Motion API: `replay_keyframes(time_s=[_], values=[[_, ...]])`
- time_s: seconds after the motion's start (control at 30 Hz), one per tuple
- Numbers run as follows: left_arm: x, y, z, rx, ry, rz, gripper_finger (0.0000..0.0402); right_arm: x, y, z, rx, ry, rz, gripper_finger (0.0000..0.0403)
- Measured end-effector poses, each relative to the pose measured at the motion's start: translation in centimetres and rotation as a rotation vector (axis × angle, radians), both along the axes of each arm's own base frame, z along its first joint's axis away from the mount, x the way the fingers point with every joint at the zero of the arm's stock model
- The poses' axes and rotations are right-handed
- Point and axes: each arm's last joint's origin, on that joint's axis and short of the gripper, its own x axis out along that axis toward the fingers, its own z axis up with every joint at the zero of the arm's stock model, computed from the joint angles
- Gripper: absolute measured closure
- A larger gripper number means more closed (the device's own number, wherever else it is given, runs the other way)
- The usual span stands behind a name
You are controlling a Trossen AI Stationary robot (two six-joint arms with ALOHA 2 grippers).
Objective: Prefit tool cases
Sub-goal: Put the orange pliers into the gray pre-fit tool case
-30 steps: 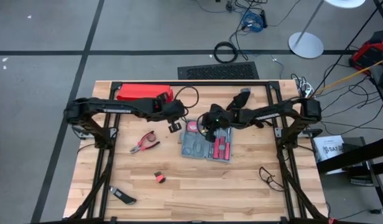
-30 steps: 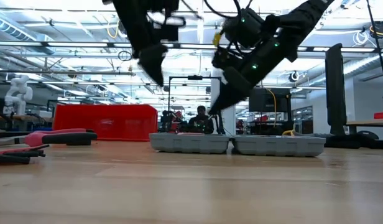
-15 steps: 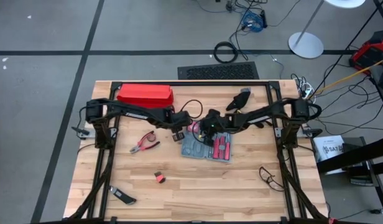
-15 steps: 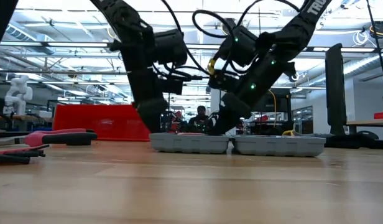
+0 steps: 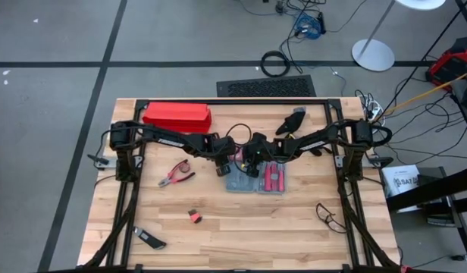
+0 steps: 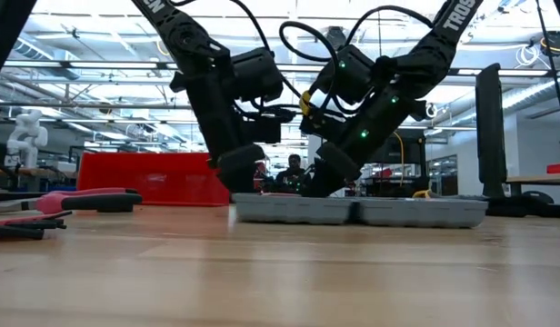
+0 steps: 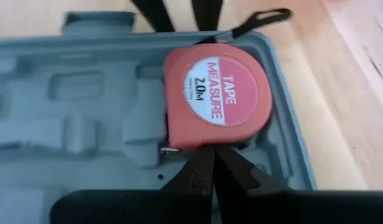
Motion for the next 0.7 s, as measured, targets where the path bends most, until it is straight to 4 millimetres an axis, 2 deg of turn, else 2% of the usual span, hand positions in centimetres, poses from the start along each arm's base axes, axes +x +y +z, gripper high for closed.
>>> replay_keyframes(time_s=[0.23,0.37,0.7], values=[[0.1,-0.6,0.1,-0.028,0.001,0.004,0.0285,0.0,0.0,0.2,-0.005,-0.006,-0.008,0.0403],[-0.6,-0.6,1.0,-0.03,0.034,0.024,0.0285,-0.1,0.4,1.3,0.013,-0.025,0.004,0.0403],[-2.5,-0.9,5.4,0.013,-0.015,0.048,0.0285,-0.9,2.1,4.4,0.002,-0.065,0.042,0.0403]])
